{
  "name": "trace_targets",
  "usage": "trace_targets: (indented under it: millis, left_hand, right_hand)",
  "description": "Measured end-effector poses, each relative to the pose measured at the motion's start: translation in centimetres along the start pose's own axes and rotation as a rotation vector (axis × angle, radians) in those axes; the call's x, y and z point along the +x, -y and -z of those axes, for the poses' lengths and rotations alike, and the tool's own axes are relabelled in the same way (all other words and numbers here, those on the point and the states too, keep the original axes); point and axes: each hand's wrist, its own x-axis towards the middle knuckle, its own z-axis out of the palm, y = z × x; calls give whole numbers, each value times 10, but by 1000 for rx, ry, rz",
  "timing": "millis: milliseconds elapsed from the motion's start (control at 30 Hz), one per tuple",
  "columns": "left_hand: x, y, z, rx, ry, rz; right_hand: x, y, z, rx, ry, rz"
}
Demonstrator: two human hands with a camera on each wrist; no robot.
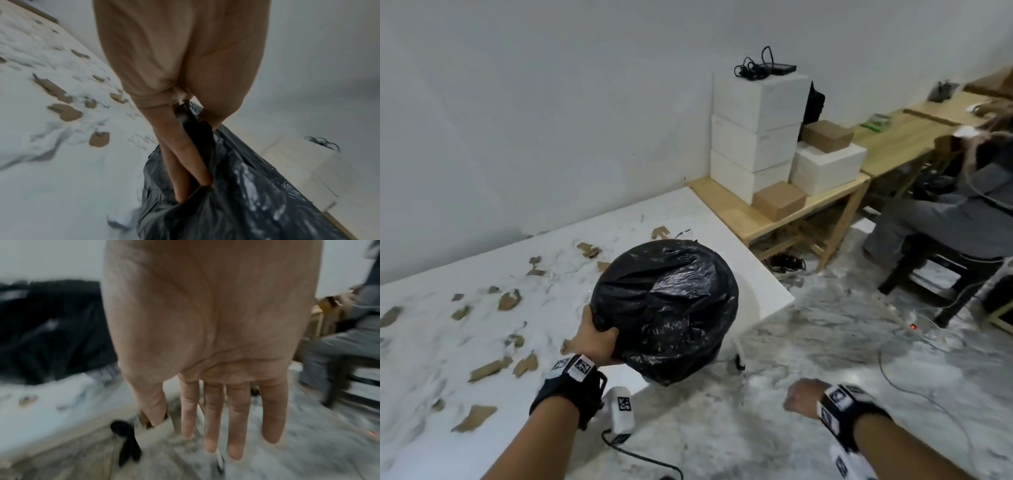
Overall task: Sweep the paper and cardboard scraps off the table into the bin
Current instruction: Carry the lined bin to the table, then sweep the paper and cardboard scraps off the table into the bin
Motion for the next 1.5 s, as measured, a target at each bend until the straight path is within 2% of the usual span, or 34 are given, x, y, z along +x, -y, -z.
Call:
trace_targets:
  millis: [133,200,333,433,500,633,767,900,1000,1067,1233,1300,1367,1433,1500]
  left_hand:
    - [54,31,27,-66,-122,94]
    - [67,34,37,-87,-166,116]
    - [77,28,51,-219,-234,164]
    - [123,71,49,-212,-275,206]
    - [131,78,48,-219,-296,254]
    - [89,10,42,-247,-378,250]
    - [109,-3,29,-216,-497,319]
    - [156,23,21,-197,-553,402]
    - [143,-37,17,-224,-571,421]
    - [153,-61,15,-295,-562,398]
    - [209,-61,24,-338,-597,389]
    - [242,-43,32,-335,-589,401]
    - [282,-2,40,-290,-605,392]
    - [312,23,46,-250,-595,383]
    - [320,18,48,-249,-552,366]
  right_hand:
    - [5,61,134,100,-248,165]
    - [4,90,182,150,-300,193]
    - [13,133,248,113,-336,207]
    - [37,152,275,125,-318,246]
    - [57,160,291,88,-291,268]
    - [109,163,313,-53,-265,325]
    - [170,148,334,-164,-249,383]
    - [228,140,359,-250,-176,366]
    - [263,142,381,-263,-200,357]
    - [284,146,394,-185,-225,365]
    - [338,175,397,154,-339,391]
    - [362,189,389,273,-367,396]
    - [386,201,371,303,-404,341]
    - [388,214,348,317,-461,328]
    - [373,228,323,393,-482,399]
